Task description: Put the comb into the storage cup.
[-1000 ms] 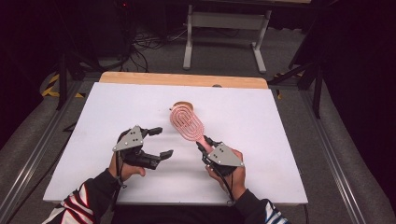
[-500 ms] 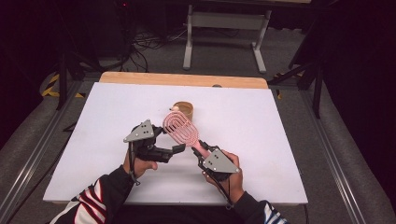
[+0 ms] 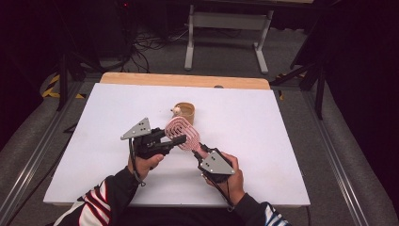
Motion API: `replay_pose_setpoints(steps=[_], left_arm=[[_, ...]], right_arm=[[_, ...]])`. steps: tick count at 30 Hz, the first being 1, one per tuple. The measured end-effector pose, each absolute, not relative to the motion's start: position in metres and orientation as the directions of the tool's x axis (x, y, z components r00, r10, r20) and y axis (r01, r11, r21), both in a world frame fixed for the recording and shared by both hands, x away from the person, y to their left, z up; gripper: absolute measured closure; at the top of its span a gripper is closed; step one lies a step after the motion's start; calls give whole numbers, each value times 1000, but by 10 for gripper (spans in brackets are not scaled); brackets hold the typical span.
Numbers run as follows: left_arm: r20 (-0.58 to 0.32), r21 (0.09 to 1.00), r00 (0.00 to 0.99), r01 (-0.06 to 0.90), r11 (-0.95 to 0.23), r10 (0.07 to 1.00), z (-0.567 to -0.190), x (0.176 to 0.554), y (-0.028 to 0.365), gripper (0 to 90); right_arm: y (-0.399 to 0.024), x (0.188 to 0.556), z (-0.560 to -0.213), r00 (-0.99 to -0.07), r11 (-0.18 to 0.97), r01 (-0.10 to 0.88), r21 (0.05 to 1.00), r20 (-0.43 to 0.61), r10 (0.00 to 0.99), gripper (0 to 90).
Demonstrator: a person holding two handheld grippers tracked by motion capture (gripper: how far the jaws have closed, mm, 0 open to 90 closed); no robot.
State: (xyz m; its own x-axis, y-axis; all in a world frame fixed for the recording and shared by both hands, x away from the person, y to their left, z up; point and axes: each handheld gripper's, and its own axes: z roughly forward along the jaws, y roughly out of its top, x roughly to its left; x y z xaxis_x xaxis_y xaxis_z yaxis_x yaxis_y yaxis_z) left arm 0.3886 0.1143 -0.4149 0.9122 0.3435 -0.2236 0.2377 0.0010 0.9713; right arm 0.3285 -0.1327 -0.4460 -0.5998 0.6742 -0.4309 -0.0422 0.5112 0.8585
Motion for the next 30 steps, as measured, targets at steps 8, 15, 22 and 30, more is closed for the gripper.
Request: replay_pose_setpoints(steps=[8, 15, 22, 30], left_arm=[[-211, 975, 927, 223, -3, 309, -409, 386, 112, 630], [-177, 982, 929, 188, -3, 326, -401, 383, 110, 635], [-136, 989, 914, 149, -5, 382, -395, 384, 127, 637], [-107, 992, 892, 127, -16, 439, -392, 385, 149, 637]], right_arm=[[-134, 329, -445, -598, 505, -40, 862, -426, 679, 698], [-135, 329, -443, -602, 484, -47, 874, -411, 684, 693], [-142, 327, -446, -634, 457, -27, 889, -369, 680, 584], [-153, 324, -441, -639, 427, -46, 903, -355, 682, 475]])
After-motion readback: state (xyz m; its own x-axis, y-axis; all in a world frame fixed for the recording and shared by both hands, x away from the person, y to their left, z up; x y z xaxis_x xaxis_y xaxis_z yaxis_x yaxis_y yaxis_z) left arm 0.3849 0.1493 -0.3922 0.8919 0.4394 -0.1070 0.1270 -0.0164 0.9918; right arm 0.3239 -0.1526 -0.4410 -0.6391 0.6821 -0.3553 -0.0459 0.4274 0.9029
